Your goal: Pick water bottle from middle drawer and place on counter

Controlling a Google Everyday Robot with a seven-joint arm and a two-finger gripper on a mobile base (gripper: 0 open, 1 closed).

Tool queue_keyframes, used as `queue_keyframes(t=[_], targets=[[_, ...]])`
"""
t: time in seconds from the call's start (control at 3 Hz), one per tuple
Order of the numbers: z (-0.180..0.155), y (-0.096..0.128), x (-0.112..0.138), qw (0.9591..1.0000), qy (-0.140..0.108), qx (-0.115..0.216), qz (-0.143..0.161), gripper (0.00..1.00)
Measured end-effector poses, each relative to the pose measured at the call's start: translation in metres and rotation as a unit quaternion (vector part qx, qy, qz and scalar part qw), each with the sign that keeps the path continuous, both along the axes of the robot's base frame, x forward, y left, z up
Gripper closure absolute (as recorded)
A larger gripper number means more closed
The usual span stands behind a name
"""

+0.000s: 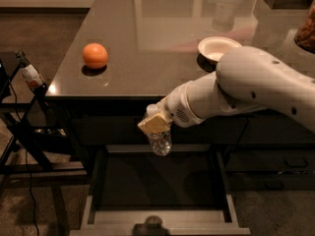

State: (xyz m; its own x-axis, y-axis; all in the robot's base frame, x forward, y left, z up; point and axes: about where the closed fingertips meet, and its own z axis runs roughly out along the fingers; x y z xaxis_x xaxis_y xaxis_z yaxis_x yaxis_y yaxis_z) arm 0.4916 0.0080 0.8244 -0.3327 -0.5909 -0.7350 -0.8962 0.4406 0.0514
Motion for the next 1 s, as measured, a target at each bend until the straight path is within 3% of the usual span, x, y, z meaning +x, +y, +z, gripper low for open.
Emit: queue_keyframes(t=[0.67, 1.0], targets=[[0.088, -0.004, 0.004, 0.9984, -0.054, -0.014, -0.001, 1.00], [0.088, -0.004, 0.004, 0.9984, -0.054, -0.014, -0.001, 1.00]])
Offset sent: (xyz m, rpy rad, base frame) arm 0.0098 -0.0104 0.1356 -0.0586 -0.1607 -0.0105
